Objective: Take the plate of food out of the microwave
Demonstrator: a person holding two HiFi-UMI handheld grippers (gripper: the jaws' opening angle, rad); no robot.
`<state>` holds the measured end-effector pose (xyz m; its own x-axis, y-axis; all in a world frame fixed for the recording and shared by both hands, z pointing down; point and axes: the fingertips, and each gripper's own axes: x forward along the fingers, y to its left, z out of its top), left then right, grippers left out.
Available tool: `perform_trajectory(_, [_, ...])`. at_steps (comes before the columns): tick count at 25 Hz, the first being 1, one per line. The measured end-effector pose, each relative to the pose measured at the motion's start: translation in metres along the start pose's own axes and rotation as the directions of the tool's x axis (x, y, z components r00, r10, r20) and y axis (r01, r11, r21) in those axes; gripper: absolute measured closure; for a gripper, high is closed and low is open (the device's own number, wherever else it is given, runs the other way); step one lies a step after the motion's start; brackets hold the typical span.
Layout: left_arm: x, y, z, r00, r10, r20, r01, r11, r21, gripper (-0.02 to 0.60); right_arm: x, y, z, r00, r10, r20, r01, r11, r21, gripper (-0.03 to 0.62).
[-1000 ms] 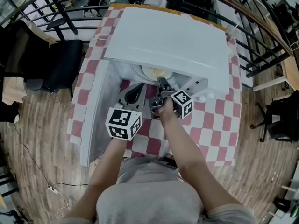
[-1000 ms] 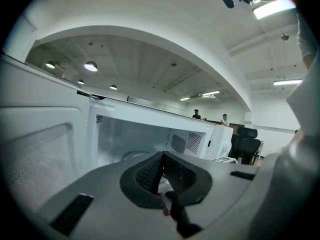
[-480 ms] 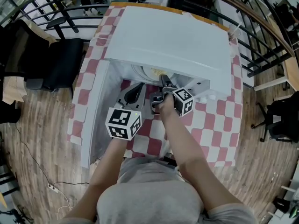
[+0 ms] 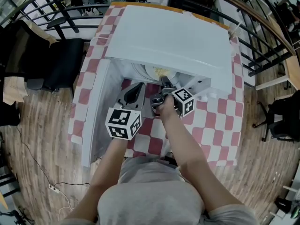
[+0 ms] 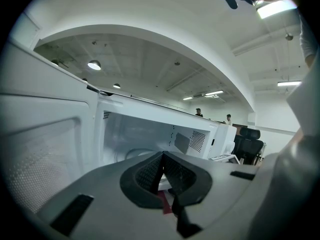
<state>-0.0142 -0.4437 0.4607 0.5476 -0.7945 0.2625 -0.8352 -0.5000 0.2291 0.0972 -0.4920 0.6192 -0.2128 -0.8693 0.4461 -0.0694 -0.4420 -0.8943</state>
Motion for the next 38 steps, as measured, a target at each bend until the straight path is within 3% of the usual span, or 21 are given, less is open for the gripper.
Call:
perform_trajectory(23, [-0.004,-0.005,0.0,1.0,-0.007,0.008,0.007,1.0,-0.008,0.581,-0.017,0.007,-0.006,0.999,0.007,-0.054,-0.009,0.999,-0.031,0.467])
perform_trajectory(26, [-0.005,-0.005,0.0,1.0,-0.008,0.009,0.008,1.0,-0.005,0.581,-0.019,0.016,-0.007,0.998,0.03,-0.057,-0.034,0.998,-0.061,0.499])
perform_trajectory(27, [-0.005,-0.005,0.0,1.0,-0.008,0.009,0.008,1.0,-0.005,0.581,-0.019,0.02,-0.007,0.998,0.038,-0.055,-0.042,0.996,-0.074,0.551])
perform_trajectory(33, [-0.007,-0.006,-0.001,1.0,-0.009,0.009,0.01,1.0,-0.005,0.581,-0.016,0.019,-0.002,0.997,0.053,-0.049,-0.056,0.996,-0.07,0.551])
perform_trajectory(38, [-0.008,-0.006,0.0,1.0,-0.012,0.012,0.012,1.0,-0.004,0.581,-0.015,0.034,-0.002,0.987,0.147,-0.061,-0.151,0.986,-0.064,0.563])
